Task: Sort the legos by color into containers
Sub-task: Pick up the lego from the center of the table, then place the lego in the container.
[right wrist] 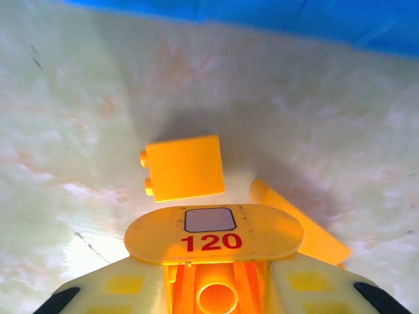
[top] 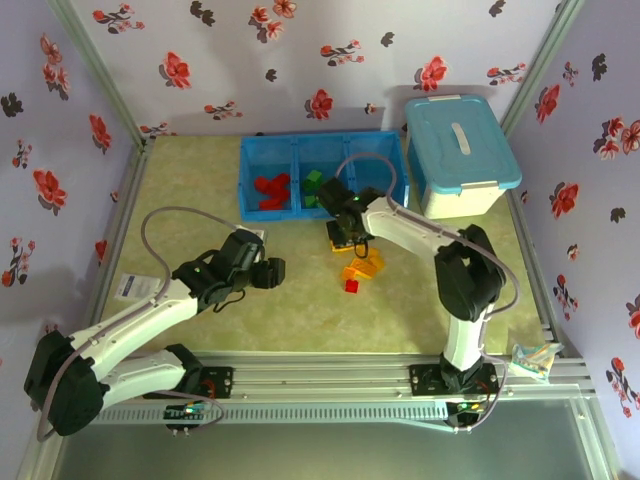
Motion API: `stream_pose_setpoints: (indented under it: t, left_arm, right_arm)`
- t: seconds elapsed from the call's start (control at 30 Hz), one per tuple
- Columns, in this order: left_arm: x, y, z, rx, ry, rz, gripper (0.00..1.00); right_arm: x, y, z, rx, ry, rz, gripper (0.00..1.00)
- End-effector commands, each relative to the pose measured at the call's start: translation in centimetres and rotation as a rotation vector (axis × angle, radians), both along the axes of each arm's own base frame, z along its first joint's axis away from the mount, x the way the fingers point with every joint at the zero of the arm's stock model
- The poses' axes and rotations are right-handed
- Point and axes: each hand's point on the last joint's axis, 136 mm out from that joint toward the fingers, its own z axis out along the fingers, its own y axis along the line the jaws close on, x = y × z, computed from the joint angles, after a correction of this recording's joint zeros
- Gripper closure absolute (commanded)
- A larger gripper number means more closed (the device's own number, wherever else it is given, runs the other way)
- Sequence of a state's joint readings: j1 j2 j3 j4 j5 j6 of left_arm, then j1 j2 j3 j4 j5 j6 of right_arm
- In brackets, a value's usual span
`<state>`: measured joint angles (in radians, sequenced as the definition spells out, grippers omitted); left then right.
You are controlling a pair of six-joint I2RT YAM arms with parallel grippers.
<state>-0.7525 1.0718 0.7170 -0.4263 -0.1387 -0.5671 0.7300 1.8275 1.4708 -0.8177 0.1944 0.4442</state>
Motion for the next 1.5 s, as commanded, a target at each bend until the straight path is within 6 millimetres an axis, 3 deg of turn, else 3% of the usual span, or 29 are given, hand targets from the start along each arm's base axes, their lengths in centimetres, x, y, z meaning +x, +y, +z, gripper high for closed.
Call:
stream_pose_setpoints:
  t: [0.0, 0.13, 0.33, 0.67, 0.97, 1.0, 1.07, 1.13, 1.3, 1.47]
  left_arm:
    - [0.4, 0.3, 0.4, 0.003, -0.025, 0.011, 0.3]
    - [0.2, 0.4, 0.2, 0.001, -0.019, 0.009, 0.3]
    - [-0.3, 0.4, -0.3, -0.002, -0.006, 0.009, 0.3]
    - [-0.8, 0.5, -0.7, -0.006, 0.0, 0.008, 0.3]
    - [-1.0, 0.2, -0.5, -0.011, -0.002, -0.004, 0.3]
    - [-1.0, 0.1, -0.5, -0.009, -0.003, -0.007, 0.3]
    - [-1.1, -0.2, -0.3, -0.007, -0.002, -0.022, 0.3]
    - [-1.2, -0.5, -0.3, -0.003, -0.003, -0.034, 0.3]
    - [-1.2, -1.2, -0.4, -0.001, 0.0, -0.048, 0.3]
    - [-0.8, -2.2, -0.6, -0.016, 0.003, -0.064, 0.3]
  right_arm:
    - [1.4, -1.8, 4.8, -0.02, -0.11, -0.02, 0.69]
    - [3.4, -3.8, 7.2, 0.015, -0.151, -0.068, 0.69]
    - [7.0, -6.4, 8.3, 0.054, -0.161, -0.132, 0.69]
    - [12.7, -8.5, 5.2, 0.038, -0.084, -0.193, 0.68]
    - [16.1, -9.1, 2.9, 0.019, -0.036, -0.225, 0.66]
    - [16.3, -9.2, 2.7, 0.017, -0.031, -0.227, 0.62]
    - [16.6, -9.0, 2.6, 0.024, -0.024, -0.229, 0.37]
    - [16.5, -8.5, 3.3, 0.055, -0.032, -0.231, 0.25]
    - [15.3, -8.3, 5.4, 0.103, -0.1, -0.238, 0.23]
    - [12.5, -8.8, 6.9, 0.137, -0.14, -0.241, 0.24]
